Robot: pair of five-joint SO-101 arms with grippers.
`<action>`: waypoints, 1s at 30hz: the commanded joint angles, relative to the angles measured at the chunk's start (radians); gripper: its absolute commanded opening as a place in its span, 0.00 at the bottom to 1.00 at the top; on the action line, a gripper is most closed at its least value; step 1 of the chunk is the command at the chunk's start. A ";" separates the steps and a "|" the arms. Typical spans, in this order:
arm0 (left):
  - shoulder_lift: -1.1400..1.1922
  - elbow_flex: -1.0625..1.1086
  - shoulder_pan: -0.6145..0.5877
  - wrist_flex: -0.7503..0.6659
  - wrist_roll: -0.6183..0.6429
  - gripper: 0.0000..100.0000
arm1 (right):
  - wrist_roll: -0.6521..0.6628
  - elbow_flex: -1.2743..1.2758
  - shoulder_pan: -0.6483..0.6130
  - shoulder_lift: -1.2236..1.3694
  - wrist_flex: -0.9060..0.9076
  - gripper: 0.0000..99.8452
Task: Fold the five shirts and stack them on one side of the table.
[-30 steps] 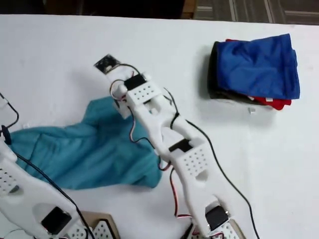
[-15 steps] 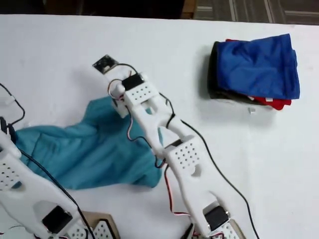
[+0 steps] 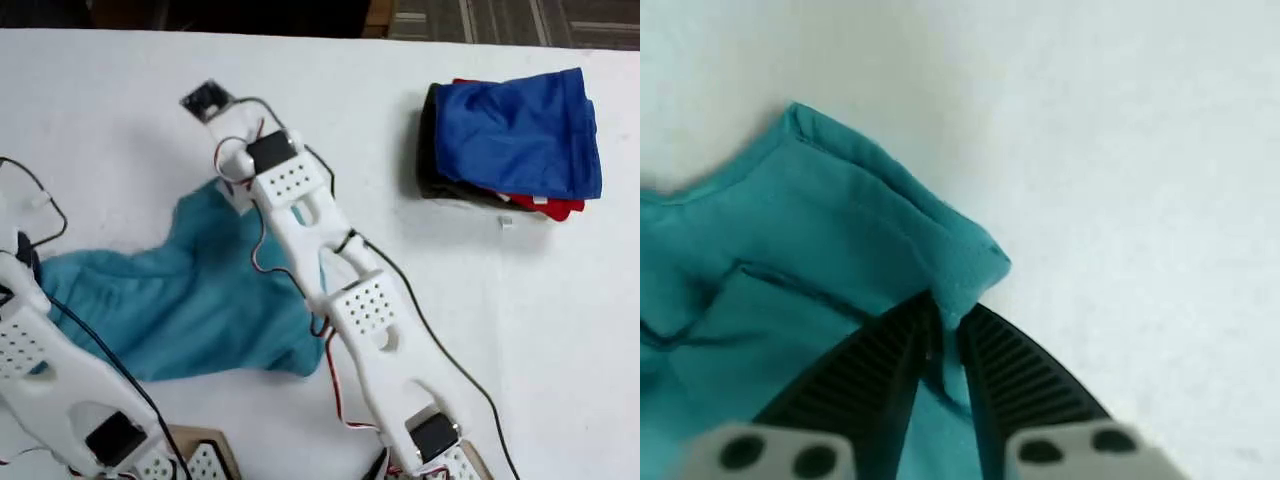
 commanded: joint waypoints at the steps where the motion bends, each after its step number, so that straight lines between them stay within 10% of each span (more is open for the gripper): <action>1: -0.158 -0.013 0.055 0.072 0.002 0.03 | 0.000 -0.178 0.010 -0.047 0.074 0.02; 30: -0.934 -0.176 0.196 0.210 0.044 0.03 | 0.097 -0.040 0.217 -0.780 0.170 0.02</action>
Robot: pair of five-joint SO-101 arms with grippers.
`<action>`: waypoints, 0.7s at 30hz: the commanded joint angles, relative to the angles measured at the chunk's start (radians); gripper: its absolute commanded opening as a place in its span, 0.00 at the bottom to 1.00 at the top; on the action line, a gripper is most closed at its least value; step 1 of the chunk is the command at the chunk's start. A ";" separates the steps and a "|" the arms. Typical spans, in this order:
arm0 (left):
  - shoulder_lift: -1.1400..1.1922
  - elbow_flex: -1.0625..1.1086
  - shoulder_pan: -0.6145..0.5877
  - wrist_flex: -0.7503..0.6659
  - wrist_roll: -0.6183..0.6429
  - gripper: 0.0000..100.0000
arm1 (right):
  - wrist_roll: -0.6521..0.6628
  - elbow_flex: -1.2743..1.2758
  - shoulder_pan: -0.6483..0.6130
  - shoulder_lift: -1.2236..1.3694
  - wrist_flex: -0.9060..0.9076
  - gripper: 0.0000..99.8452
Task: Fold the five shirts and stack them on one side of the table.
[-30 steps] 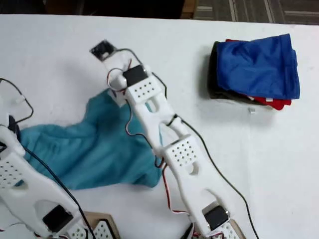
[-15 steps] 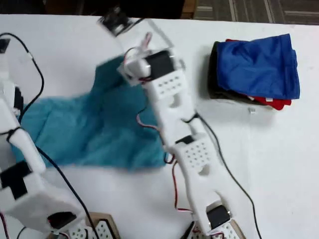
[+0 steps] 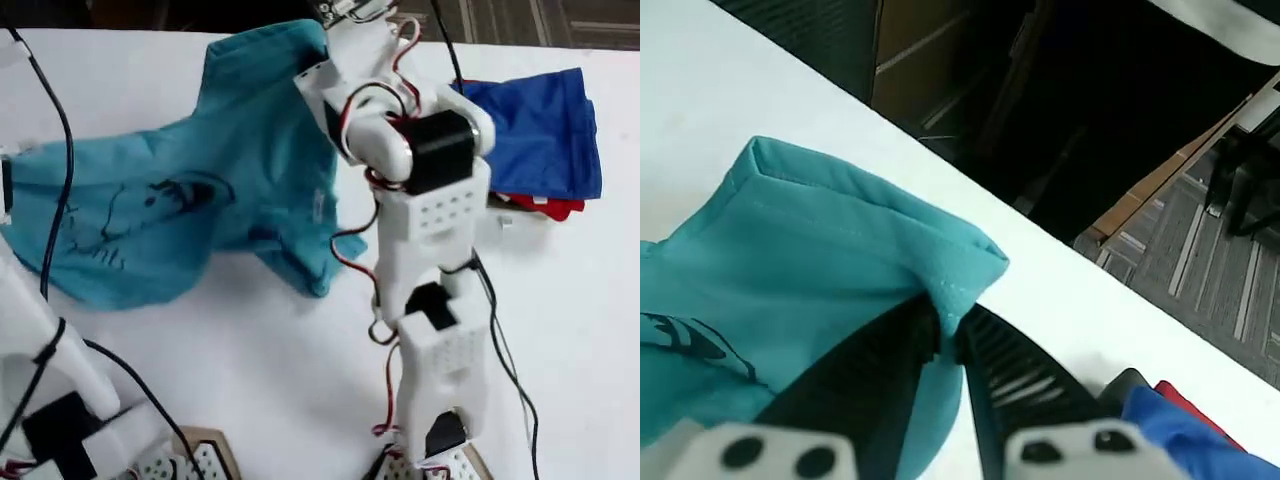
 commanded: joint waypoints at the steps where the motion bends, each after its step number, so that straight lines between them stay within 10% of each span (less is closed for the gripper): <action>1: -0.058 -0.038 0.005 0.000 0.005 0.03 | 0.008 0.100 0.010 -0.145 0.021 0.02; 21: -0.097 -0.225 0.005 0.061 0.005 0.03 | 0.083 0.422 0.018 -0.575 0.015 0.02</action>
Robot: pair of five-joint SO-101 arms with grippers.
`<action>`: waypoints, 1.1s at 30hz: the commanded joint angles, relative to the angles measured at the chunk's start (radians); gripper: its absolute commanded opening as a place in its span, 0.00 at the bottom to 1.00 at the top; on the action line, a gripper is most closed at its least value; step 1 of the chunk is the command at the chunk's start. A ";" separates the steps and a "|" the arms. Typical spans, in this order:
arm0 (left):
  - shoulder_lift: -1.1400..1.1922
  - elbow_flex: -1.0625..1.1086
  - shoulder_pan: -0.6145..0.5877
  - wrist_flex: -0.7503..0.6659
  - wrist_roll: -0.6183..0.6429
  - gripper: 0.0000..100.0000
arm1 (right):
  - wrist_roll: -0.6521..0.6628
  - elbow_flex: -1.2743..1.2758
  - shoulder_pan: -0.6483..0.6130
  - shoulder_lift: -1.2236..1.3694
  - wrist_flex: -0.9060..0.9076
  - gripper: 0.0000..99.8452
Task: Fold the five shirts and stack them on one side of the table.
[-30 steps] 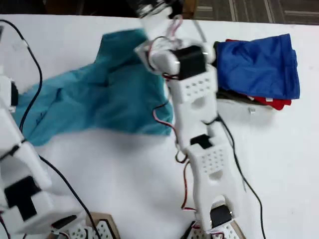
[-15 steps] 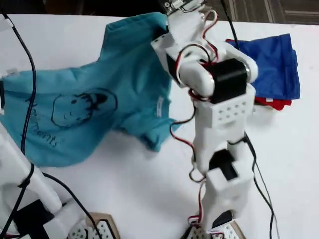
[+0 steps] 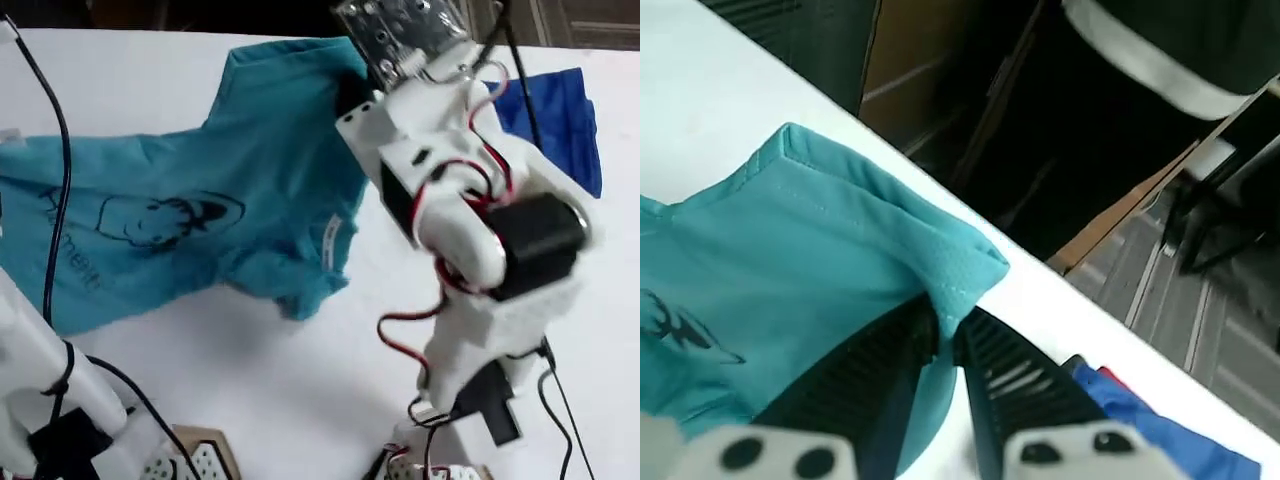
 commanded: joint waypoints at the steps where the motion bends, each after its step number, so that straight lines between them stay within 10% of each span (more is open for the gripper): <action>1: -0.029 -0.087 0.003 0.006 0.006 0.03 | 0.012 0.002 0.012 -0.077 0.015 0.02; 33: -0.031 -0.463 0.008 0.026 0.077 0.03 | 0.057 0.002 0.133 -0.268 -0.251 0.02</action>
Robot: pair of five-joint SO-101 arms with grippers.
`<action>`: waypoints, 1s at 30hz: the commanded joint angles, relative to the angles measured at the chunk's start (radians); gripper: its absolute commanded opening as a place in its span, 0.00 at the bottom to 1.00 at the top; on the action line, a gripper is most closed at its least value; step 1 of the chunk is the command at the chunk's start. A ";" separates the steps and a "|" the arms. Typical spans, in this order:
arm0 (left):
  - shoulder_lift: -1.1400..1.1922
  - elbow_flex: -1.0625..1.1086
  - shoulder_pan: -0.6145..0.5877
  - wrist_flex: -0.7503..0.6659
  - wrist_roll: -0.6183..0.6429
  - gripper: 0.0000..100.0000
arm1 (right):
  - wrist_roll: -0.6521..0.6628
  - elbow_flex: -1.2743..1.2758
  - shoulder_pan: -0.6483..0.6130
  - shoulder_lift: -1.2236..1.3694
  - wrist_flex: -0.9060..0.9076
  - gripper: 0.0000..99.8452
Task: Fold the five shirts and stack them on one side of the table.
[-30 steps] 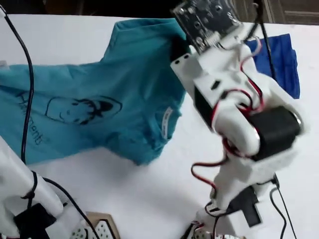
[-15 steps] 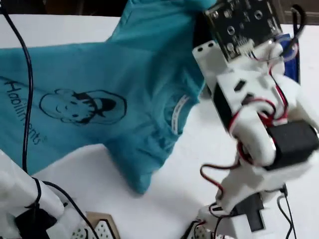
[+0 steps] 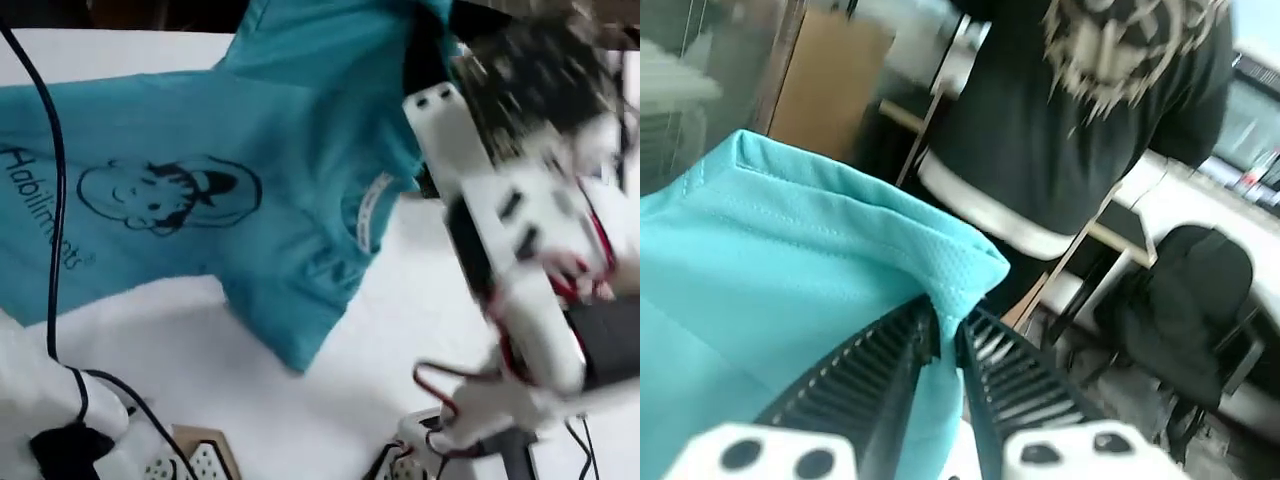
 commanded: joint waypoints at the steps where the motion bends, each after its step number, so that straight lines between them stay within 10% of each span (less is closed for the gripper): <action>1: -0.020 -0.101 0.002 0.018 0.005 0.03 | 0.011 -0.009 0.013 -0.097 -0.010 0.02; 30: -0.020 0.039 0.003 0.028 0.006 0.03 | 0.006 0.002 0.150 -0.274 0.005 0.02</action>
